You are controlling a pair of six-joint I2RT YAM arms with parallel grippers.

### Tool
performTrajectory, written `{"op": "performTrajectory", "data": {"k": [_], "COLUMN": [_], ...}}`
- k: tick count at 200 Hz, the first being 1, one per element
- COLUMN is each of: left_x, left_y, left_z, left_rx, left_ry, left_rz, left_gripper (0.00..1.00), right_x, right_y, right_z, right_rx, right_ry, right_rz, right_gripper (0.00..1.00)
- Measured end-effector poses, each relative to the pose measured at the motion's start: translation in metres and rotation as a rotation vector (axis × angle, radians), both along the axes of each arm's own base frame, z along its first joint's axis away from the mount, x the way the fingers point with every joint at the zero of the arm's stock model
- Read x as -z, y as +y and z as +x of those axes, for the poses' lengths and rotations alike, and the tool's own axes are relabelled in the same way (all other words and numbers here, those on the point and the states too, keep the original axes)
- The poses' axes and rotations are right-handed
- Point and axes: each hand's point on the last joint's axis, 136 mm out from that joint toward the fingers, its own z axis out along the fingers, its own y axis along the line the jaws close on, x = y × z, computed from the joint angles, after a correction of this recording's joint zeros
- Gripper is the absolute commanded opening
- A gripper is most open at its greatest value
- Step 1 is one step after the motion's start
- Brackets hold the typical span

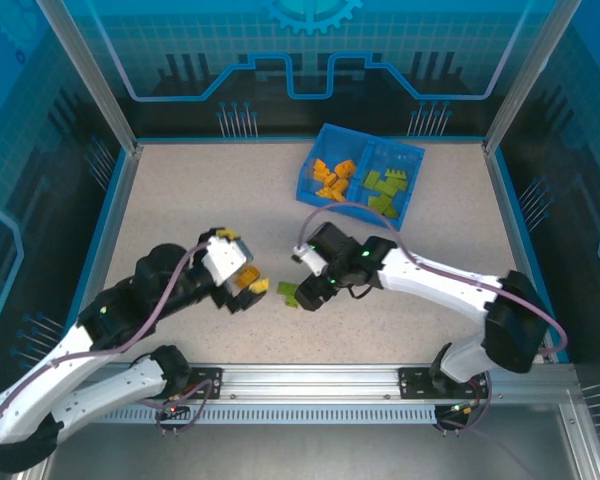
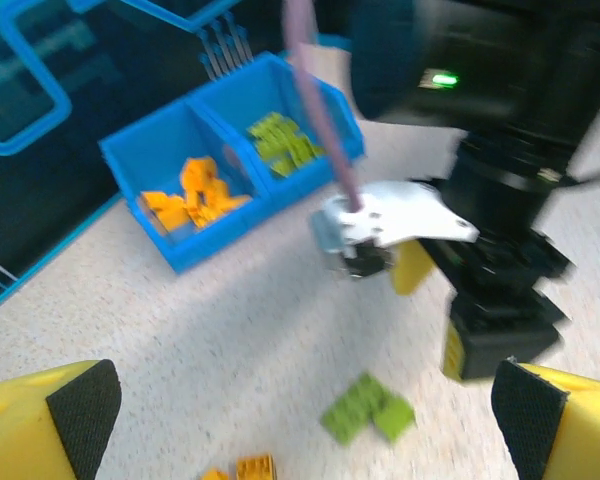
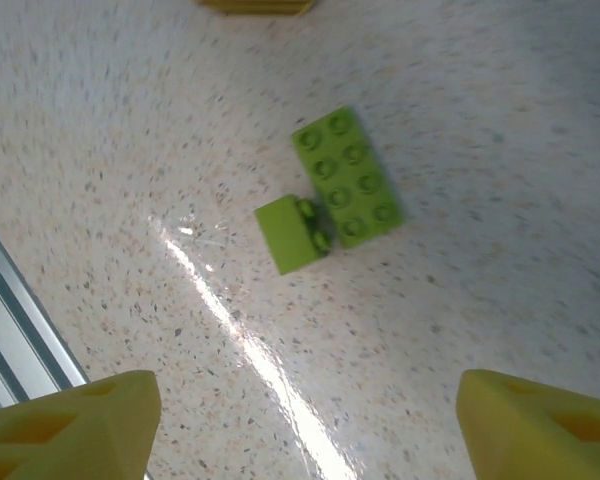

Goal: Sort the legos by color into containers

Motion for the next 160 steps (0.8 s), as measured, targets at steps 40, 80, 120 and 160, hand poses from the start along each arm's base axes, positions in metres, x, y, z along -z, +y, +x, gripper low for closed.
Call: {"op": "performTrajectory", "data": {"k": [40,80,120,160], "left_x": [0.039,0.056,0.056,0.061], "left_y": [0.007,0.005,0.002,0.002], "left_z": [-0.037,-0.054,-0.057,-0.058], "left_rx": [0.179,0.298,0.339,0.345], "left_ry": [-0.005,-0.005,-0.027,-0.019], "left_rz": [0.11,0.176,0.187,0.194], "left_gripper": [0.99,0.99,0.99,0.99], "right_x": [0.029,0.058,0.077,0.092], "right_y": [0.028,0.037,0.045,0.045], "right_z": [0.001,0.007,0.009,0.008], "right_rx": [-0.097,-0.132,-0.161,-0.178], "right_ry": [0.004,-0.043,-0.074,-0.093], "right_rz": [-0.071,-0.179,-0.253,-0.314], "right_gripper": [0.62,0.54,0.46,0.4]}}
